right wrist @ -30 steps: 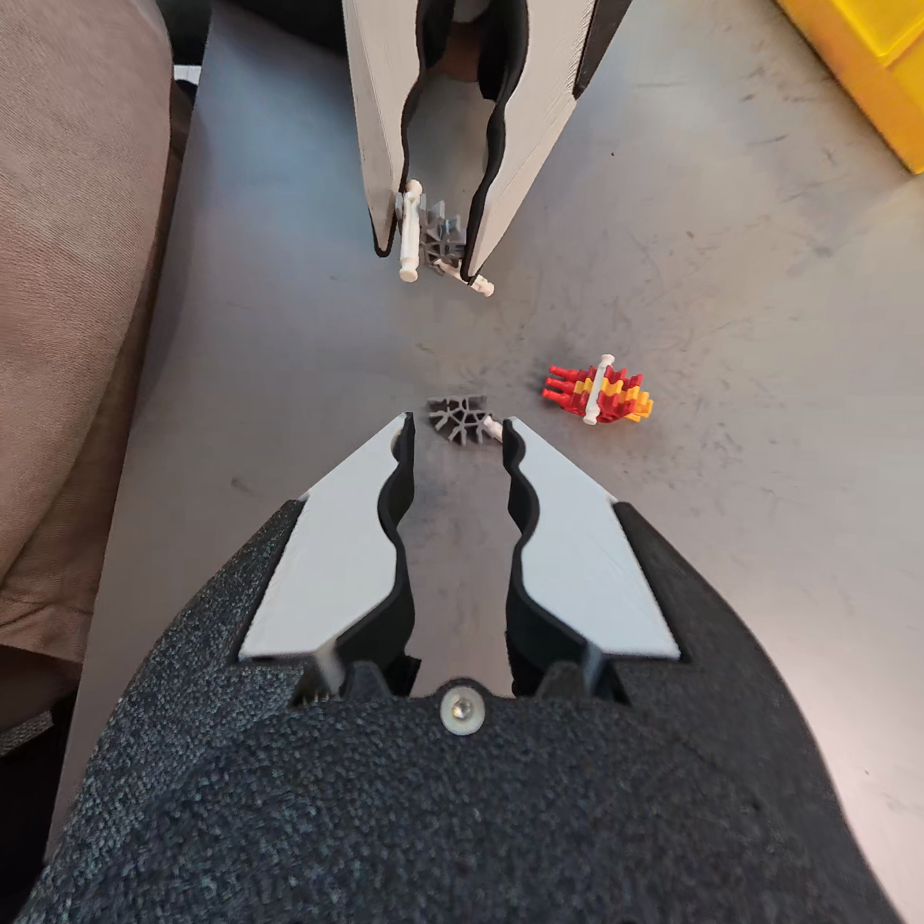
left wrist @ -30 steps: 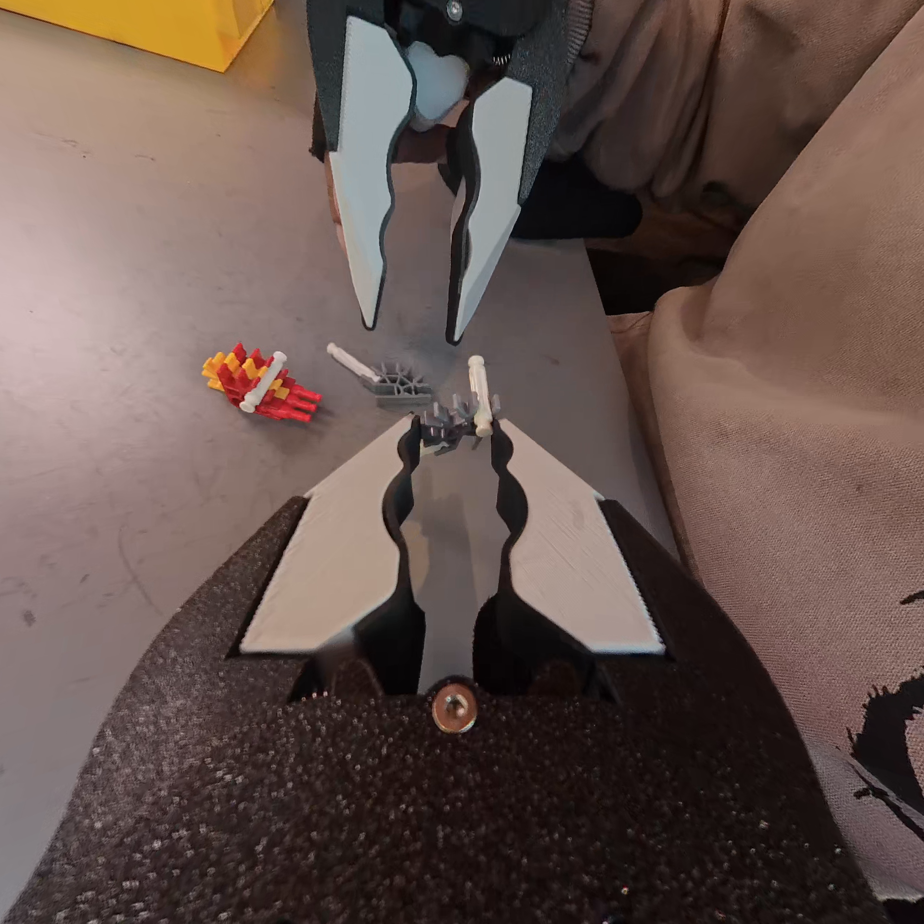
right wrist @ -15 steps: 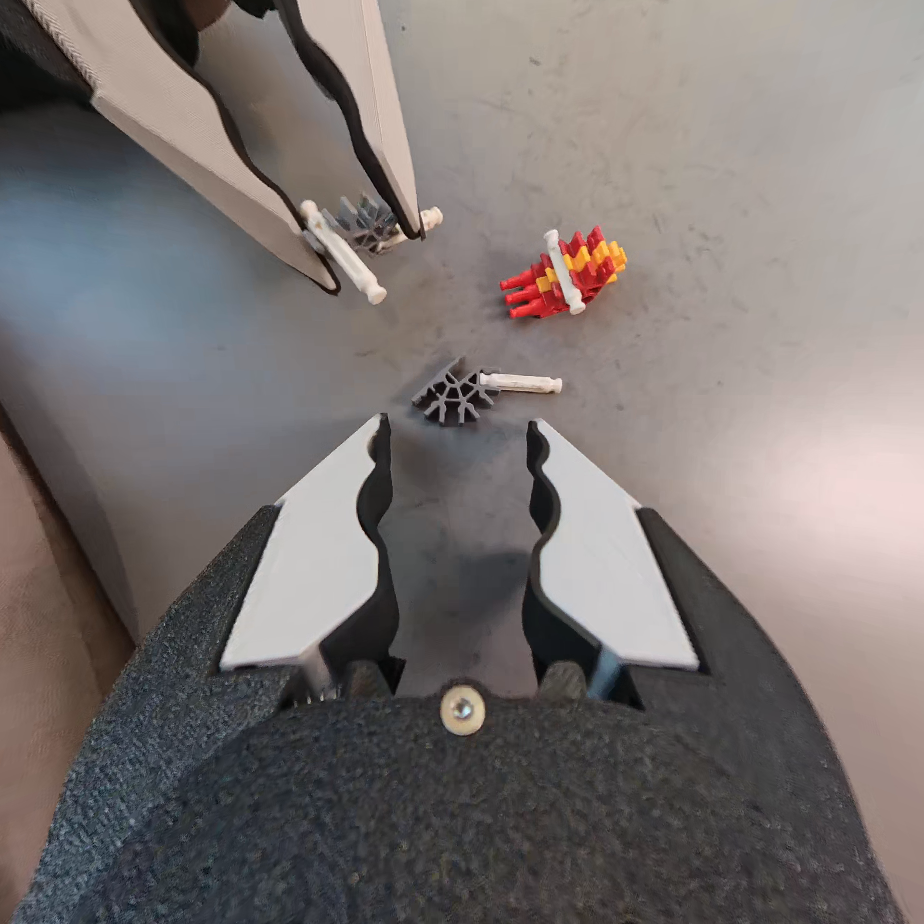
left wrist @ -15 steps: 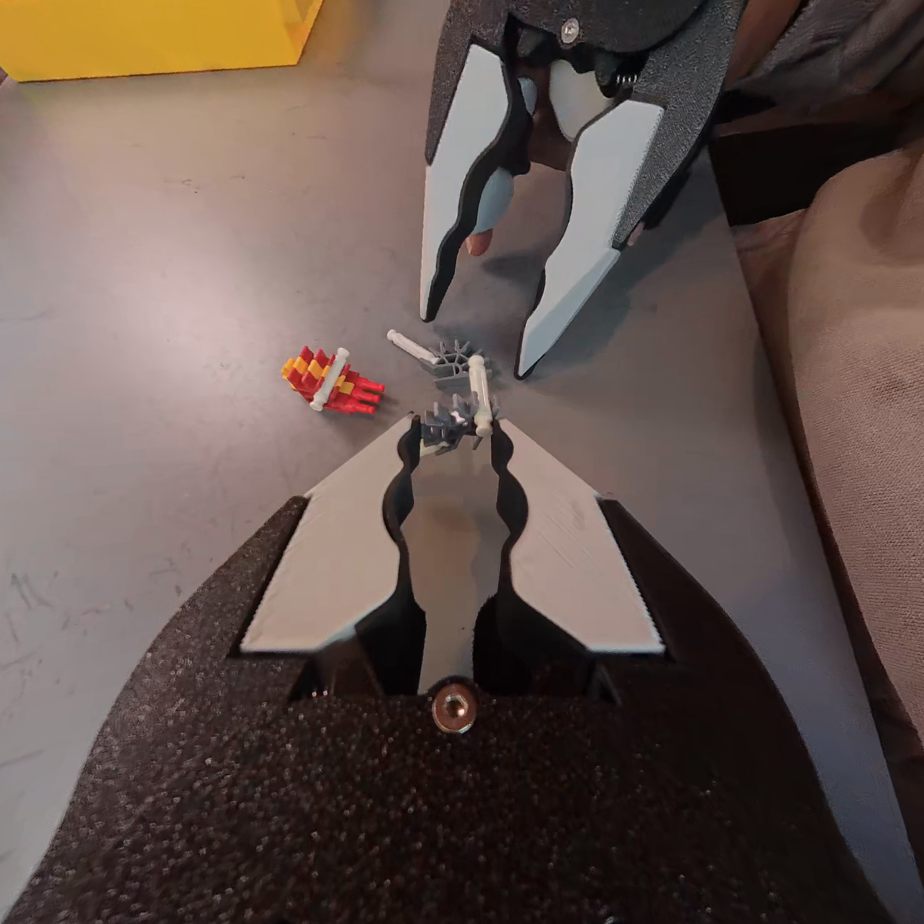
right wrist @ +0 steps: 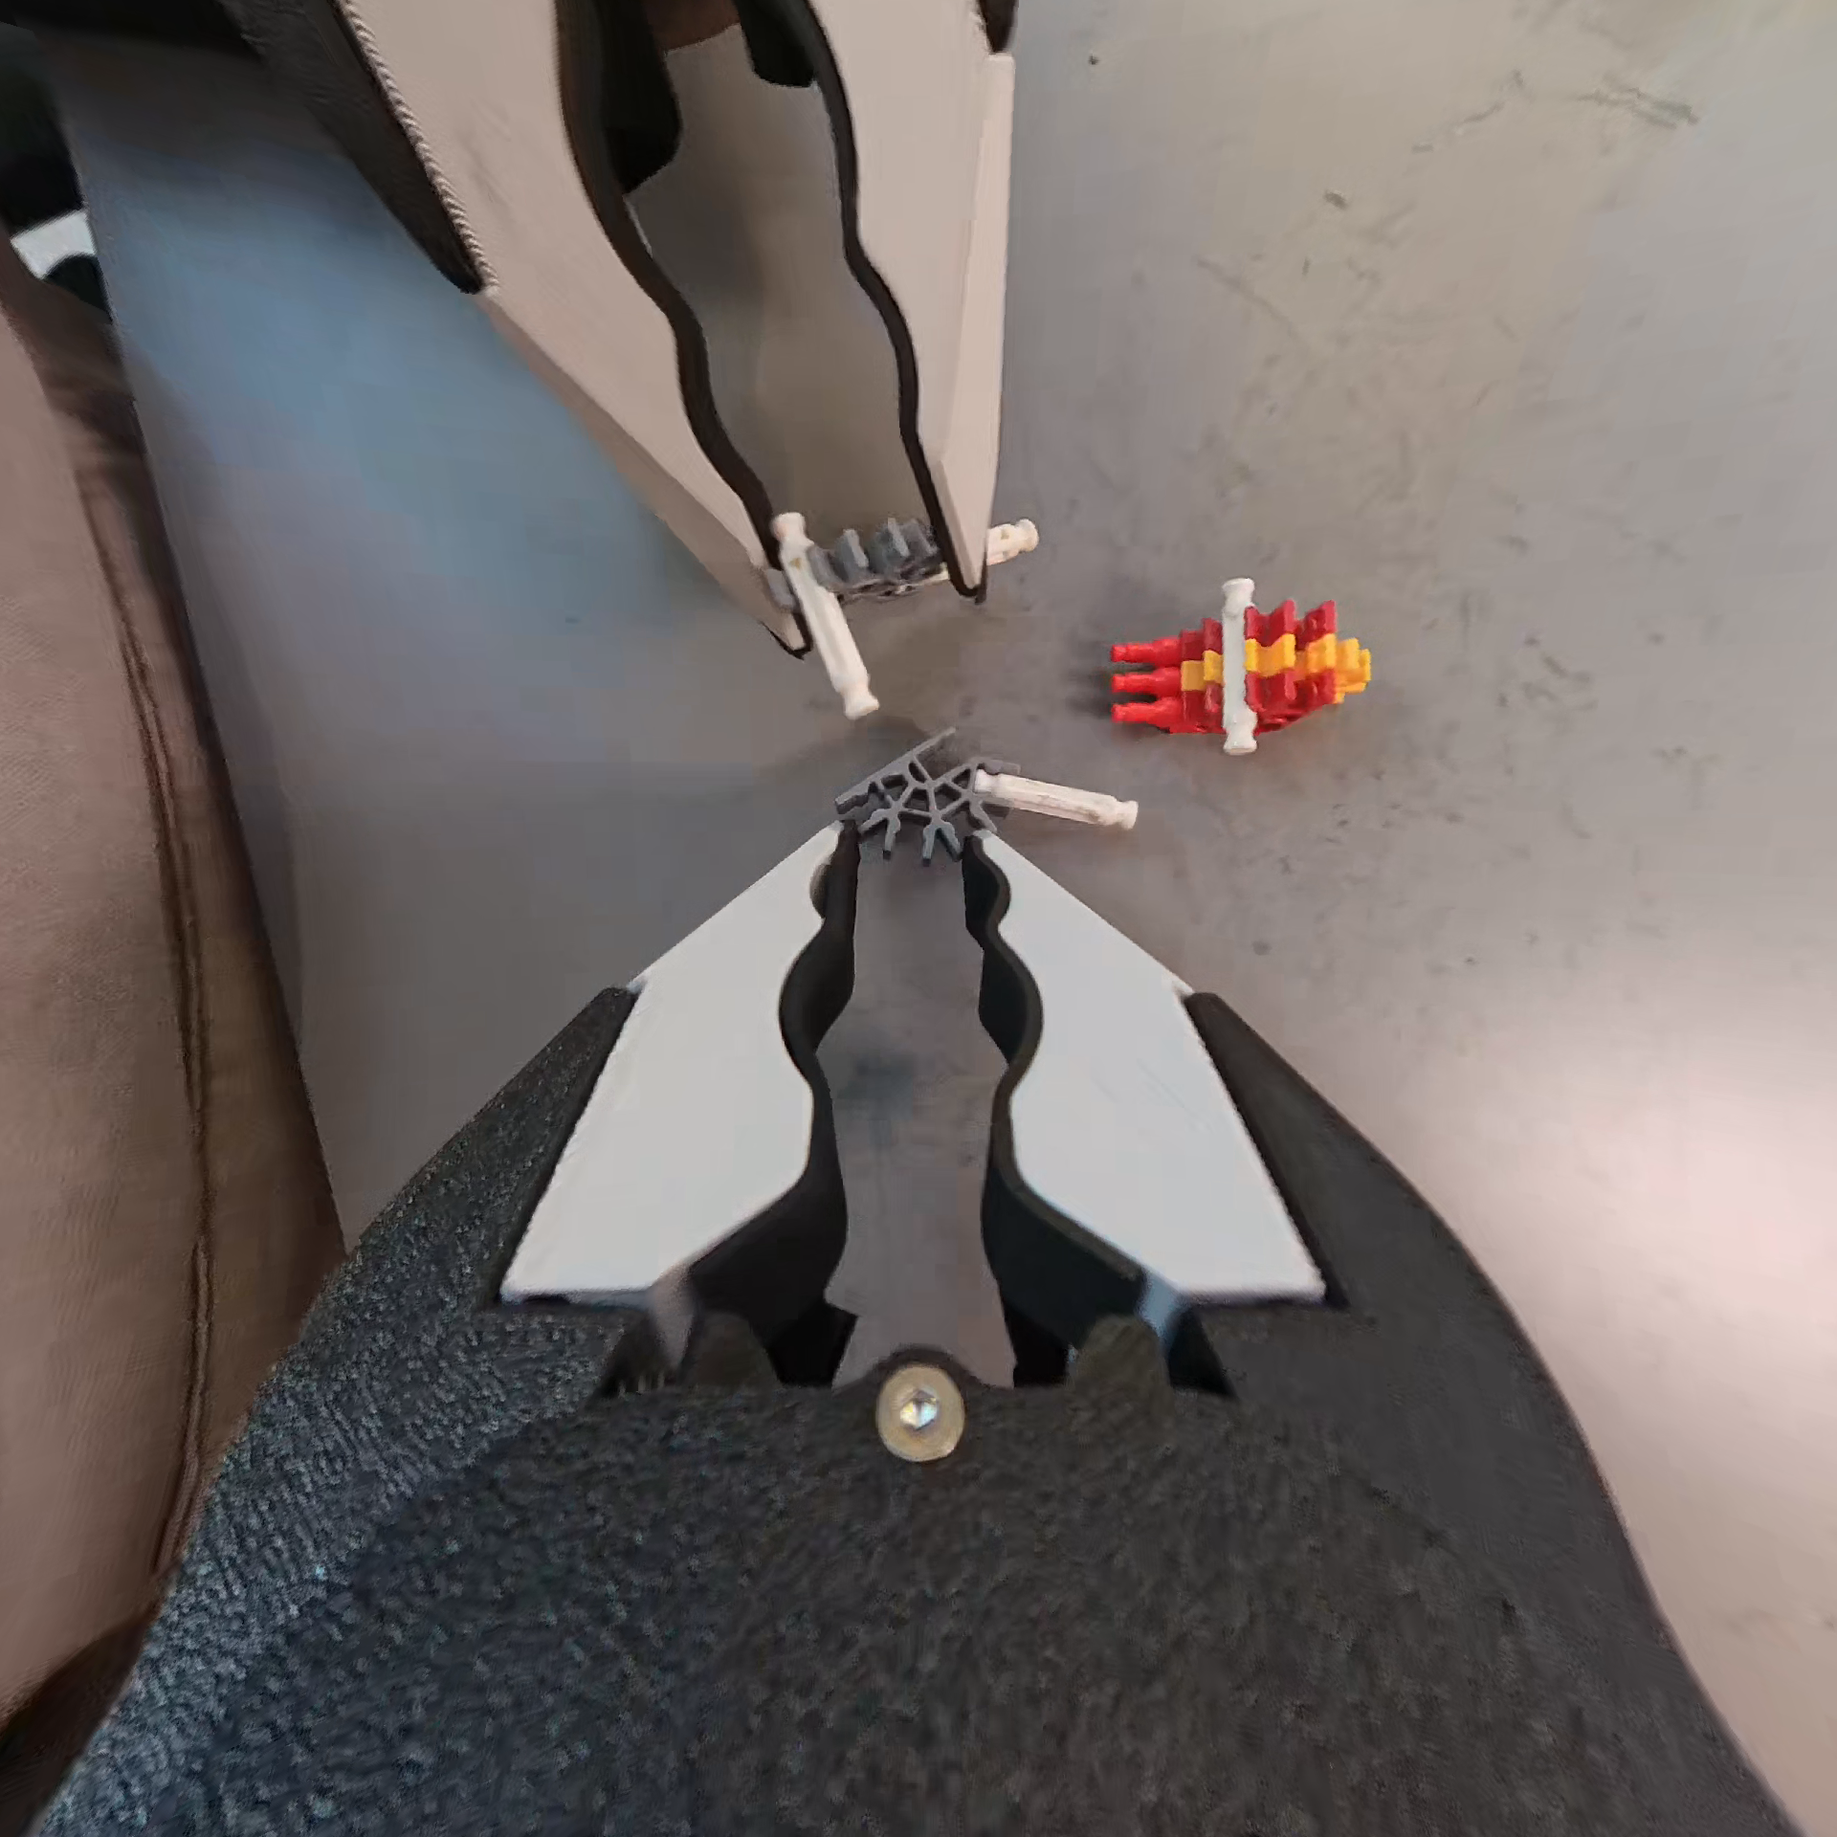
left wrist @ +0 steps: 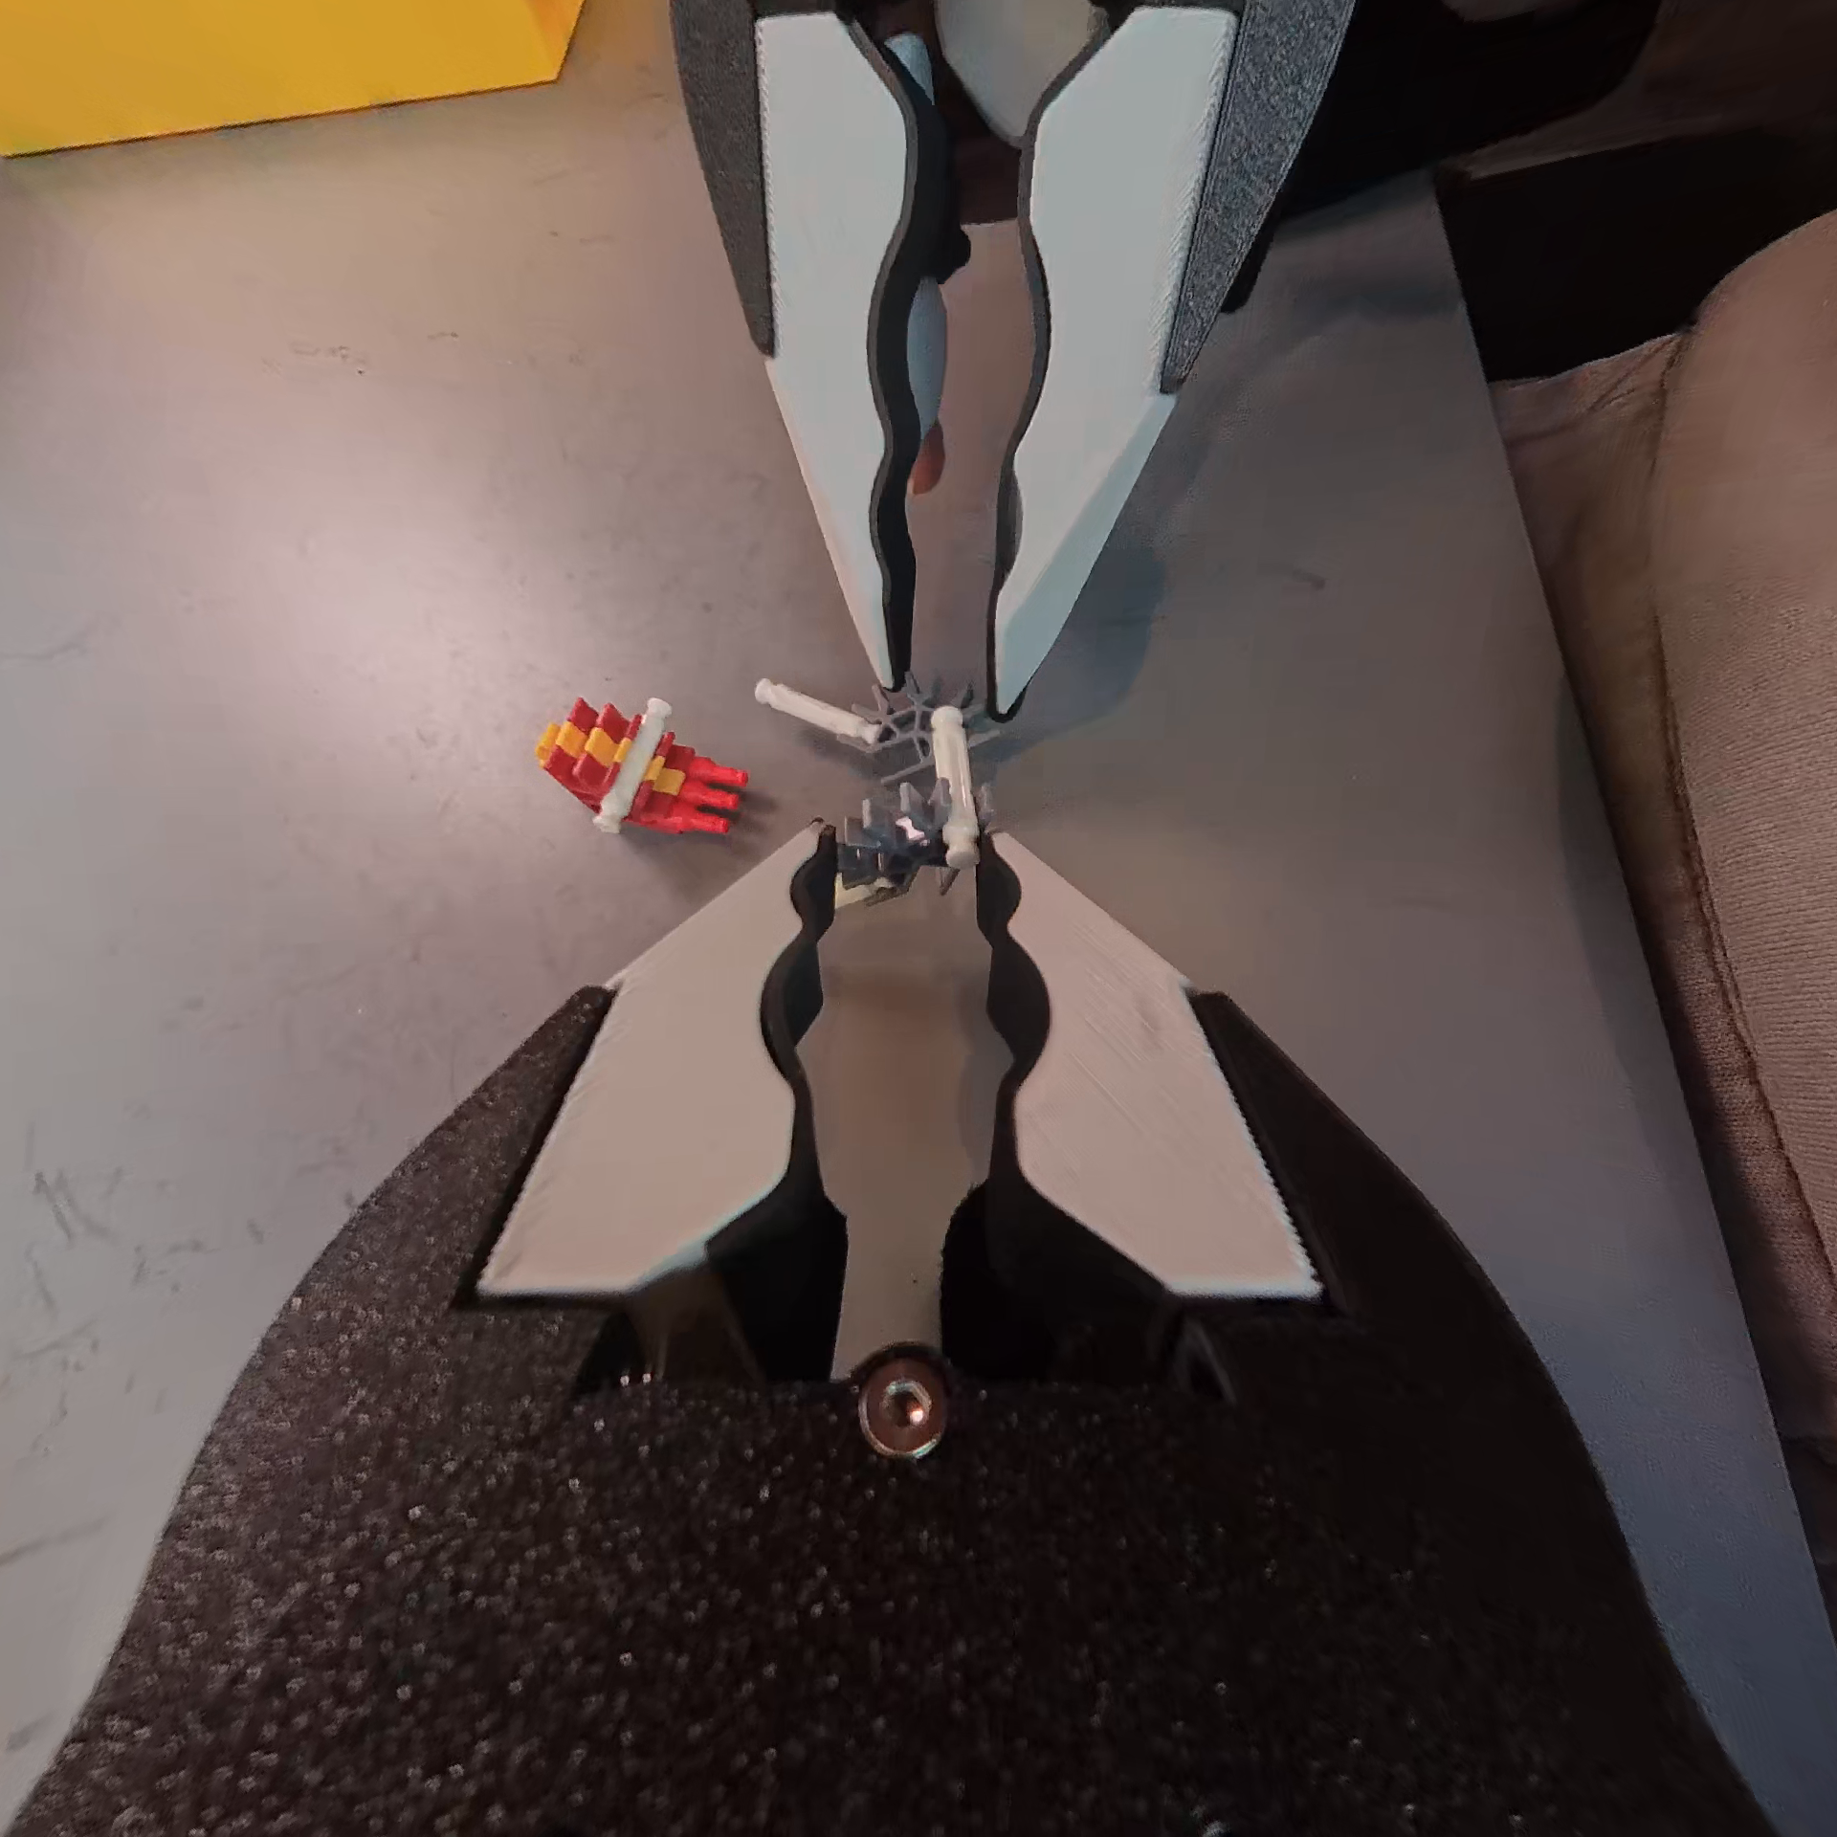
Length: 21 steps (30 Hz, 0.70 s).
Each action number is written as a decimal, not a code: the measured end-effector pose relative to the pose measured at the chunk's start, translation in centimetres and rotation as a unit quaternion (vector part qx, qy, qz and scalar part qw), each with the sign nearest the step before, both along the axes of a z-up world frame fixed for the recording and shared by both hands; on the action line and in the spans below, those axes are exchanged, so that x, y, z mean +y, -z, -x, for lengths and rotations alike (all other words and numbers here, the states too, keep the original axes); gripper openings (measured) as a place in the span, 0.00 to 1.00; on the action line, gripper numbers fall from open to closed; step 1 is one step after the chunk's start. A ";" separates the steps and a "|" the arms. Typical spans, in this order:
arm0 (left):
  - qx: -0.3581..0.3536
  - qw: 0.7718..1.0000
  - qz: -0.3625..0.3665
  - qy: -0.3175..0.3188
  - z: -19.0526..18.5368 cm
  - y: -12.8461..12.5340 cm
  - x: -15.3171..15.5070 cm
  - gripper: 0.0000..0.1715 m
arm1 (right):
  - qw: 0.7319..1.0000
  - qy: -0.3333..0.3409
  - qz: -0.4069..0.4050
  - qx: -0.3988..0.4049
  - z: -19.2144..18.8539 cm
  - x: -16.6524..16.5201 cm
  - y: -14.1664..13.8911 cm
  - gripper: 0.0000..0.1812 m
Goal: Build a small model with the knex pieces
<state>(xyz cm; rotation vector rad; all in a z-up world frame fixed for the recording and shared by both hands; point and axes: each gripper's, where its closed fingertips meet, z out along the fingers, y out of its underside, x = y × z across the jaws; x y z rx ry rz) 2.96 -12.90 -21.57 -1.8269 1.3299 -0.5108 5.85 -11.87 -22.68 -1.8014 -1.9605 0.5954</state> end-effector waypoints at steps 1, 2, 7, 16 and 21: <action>0.001 1.000 0.000 0.001 -0.1 0.0 0.1 0.16 | 1.000 -0.021 -0.005 -0.010 0.0 -0.1 -0.3 0.10; 0.004 1.000 -0.001 0.003 -0.3 0.0 0.1 0.16 | 0.999 -0.047 -0.011 -0.025 -0.2 -0.3 -0.5 0.10; 0.031 0.999 0.000 0.012 -0.8 0.8 0.1 0.16 | 0.988 -0.145 -0.031 -0.041 0.7 -1.8 -1.8 0.10; 0.060 0.998 -0.017 0.025 -0.5 1.1 -0.3 0.16 | 0.989 -0.137 -0.052 0.023 1.7 -1.5 -1.2 0.10; 0.073 0.996 -0.033 0.035 -0.7 1.3 -0.5 0.16 | 0.984 -0.156 -0.078 0.035 1.7 -1.7 -1.9 0.07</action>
